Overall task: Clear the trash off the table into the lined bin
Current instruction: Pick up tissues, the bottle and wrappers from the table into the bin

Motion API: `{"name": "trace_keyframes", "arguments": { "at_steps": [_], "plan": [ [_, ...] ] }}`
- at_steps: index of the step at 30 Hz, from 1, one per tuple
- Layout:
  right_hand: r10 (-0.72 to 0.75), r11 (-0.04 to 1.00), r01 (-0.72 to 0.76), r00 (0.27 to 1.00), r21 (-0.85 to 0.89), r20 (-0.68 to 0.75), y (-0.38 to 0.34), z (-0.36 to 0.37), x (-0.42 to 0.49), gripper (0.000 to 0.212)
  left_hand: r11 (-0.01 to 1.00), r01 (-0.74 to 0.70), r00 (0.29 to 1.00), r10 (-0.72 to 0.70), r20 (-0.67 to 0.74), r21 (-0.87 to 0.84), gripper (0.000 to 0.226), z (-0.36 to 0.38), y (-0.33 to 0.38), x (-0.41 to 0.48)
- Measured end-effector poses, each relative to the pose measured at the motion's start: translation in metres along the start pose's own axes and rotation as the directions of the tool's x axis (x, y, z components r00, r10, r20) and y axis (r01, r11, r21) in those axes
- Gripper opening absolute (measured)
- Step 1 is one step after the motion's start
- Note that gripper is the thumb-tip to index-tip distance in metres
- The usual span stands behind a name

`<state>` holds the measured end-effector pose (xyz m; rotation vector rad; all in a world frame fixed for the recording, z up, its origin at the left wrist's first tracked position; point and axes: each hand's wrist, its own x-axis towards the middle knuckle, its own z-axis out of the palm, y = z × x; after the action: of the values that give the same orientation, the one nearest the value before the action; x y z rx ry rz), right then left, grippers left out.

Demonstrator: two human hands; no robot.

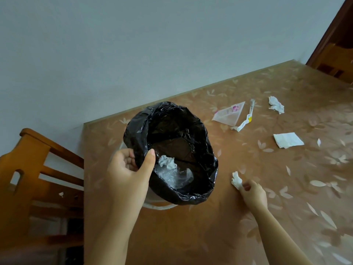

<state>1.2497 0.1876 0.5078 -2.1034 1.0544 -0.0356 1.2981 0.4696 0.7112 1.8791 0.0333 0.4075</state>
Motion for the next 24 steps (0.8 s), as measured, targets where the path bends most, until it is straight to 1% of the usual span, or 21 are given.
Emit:
{"name": "trace_keyframes", "arguments": {
  "at_steps": [5, 8, 11, 14, 16, 20, 22, 24],
  "plan": [
    [-0.022, 0.995, 0.025, 1.000, 0.101, -0.022, -0.004, -0.003, -0.012, 0.005, 1.000, -0.001, 1.000, 0.001, 0.000, -0.017, 0.019, -0.003, 0.002, -0.002],
    [-0.044, 0.978, 0.057, 0.997, 0.198, -0.070, -0.015, -0.014, -0.023, 0.005, 0.999, -0.006, 1.000, 0.006, -0.002, -0.033, 0.020, -0.008, 0.005, -0.006],
    [-0.112, 0.949, 0.146, 0.985, 0.280, -0.134, -0.033, -0.028, -0.039, 0.006, 0.999, 0.007, 1.000, -0.007, 0.001, -0.044, 0.018, -0.014, 0.009, -0.014],
    [-0.201, 0.914, 0.248, 0.964, 0.320, -0.173, -0.058, -0.045, -0.058, 0.010, 0.998, 0.018, 1.000, -0.018, 0.002, -0.054, 0.017, -0.022, 0.013, -0.023],
    [-0.277, 0.888, 0.335, 0.937, 0.315, -0.213, -0.076, -0.057, -0.073, 0.012, 0.998, 0.022, 1.000, -0.022, -0.003, -0.056, 0.017, -0.028, 0.015, -0.029],
    [-0.448, 0.815, 0.514, 0.851, 0.266, -0.273, -0.110, -0.077, -0.111, 0.016, 0.996, 0.039, 0.999, -0.039, -0.006, -0.082, 0.016, -0.042, 0.019, -0.045],
    [-0.502, 0.785, 0.556, 0.829, 0.273, -0.246, -0.124, -0.081, -0.130, 0.017, 0.997, 0.038, 0.999, -0.040, -0.020, -0.071, 0.015, -0.047, 0.019, -0.050],
    [-0.577, 0.757, 0.603, 0.797, 0.249, -0.179, -0.135, -0.084, -0.151, 0.017, 0.995, 0.039, 0.999, -0.042, -0.034, -0.088, 0.015, -0.054, 0.022, -0.058]
  ]
}}
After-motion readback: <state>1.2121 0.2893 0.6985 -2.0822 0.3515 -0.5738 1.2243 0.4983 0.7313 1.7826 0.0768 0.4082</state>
